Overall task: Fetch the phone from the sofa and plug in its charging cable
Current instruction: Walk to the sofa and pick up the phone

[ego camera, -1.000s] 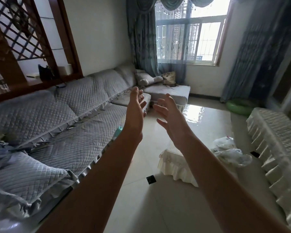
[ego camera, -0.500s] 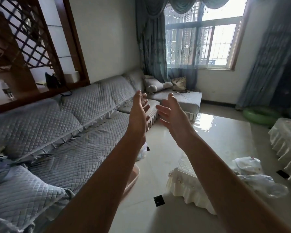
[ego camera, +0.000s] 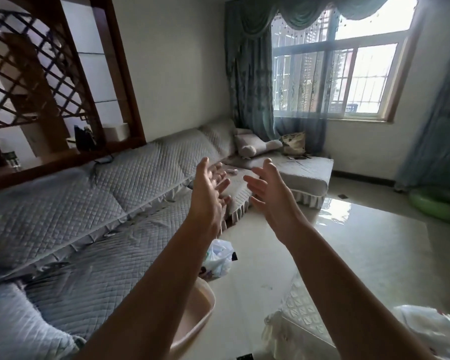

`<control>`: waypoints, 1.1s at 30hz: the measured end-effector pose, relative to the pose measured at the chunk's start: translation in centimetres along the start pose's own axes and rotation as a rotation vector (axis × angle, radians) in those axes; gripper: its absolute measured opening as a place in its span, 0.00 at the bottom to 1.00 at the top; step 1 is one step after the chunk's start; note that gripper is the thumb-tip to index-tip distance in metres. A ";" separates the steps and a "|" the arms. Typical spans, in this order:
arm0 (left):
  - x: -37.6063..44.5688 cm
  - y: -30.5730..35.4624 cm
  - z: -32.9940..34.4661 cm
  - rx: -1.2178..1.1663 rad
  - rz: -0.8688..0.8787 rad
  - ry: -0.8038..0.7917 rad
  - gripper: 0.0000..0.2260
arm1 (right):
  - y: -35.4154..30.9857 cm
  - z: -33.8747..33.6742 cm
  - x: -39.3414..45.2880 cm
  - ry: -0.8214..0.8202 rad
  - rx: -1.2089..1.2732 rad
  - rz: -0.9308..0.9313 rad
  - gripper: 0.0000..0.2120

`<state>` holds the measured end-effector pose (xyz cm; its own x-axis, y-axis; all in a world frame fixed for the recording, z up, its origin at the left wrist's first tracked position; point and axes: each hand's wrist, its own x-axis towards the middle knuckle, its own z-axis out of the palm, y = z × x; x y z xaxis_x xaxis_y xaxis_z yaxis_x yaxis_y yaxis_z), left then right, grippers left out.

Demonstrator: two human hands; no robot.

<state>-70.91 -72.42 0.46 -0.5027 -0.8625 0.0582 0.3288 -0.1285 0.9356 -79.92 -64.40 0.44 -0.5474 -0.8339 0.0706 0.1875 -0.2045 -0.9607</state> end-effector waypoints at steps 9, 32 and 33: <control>10.6 -2.0 1.0 0.152 0.102 0.029 0.26 | 1.5 -1.5 11.0 0.023 0.026 0.009 0.28; 47.2 -5.4 -5.2 0.056 0.005 -0.097 0.25 | 8.6 4.2 44.4 0.175 -0.071 0.036 0.28; 48.4 -5.6 -5.2 0.053 0.000 -0.092 0.25 | 8.7 4.2 45.6 0.170 -0.076 0.034 0.28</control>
<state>-92.91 -115.96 -3.78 -0.5749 -0.8135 0.0878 0.2870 -0.1000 0.9527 -99.84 -106.32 -3.60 -0.6731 -0.7396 -0.0021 0.1496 -0.1334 -0.9797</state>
